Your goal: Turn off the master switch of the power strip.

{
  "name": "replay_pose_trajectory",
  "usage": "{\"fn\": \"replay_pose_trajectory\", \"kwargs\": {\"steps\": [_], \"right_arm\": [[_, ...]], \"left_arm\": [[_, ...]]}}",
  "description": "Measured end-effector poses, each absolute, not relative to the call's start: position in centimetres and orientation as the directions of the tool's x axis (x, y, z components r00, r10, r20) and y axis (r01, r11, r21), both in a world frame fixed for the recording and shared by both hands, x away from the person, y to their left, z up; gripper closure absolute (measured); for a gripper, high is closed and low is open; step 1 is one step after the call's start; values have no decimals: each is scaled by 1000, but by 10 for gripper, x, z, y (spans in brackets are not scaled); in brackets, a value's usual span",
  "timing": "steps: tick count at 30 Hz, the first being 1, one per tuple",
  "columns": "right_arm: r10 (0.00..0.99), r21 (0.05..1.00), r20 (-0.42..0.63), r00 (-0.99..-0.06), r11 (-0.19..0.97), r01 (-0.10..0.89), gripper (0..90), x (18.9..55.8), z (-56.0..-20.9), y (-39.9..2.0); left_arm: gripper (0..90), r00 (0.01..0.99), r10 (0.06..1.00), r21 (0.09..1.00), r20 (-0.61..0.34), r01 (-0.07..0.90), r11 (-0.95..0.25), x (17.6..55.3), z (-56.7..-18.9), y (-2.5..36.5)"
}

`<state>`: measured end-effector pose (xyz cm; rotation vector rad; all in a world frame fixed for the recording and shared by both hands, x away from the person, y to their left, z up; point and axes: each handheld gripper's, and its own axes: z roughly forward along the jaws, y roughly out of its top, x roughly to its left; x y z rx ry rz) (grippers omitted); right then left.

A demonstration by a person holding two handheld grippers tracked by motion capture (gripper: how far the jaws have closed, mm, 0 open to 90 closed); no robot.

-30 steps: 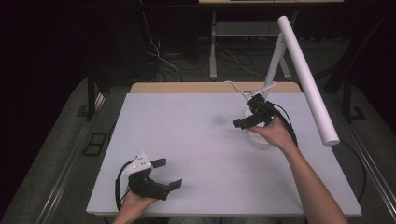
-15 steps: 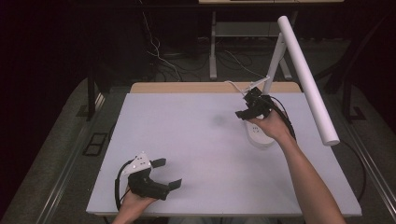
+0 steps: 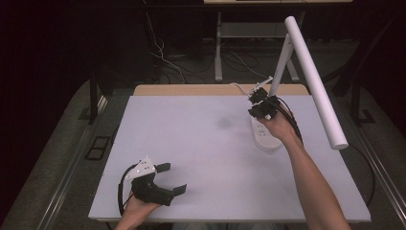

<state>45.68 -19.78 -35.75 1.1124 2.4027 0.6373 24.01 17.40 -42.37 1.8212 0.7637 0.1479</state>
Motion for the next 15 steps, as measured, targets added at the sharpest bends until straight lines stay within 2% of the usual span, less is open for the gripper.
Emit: {"fn": "replay_pose_trajectory", "kwargs": {"steps": [3,15], "right_arm": [[764,525,-208,-610,614,590,882,458,-362,-194],[749,447,-293,-594,656,608,895,466,-378,-182]], "left_arm": [[0,790,558,882,-255,427,-202,240,-424,173],[0,791,557,882,-253,425,-204,240,-424,173]]}}
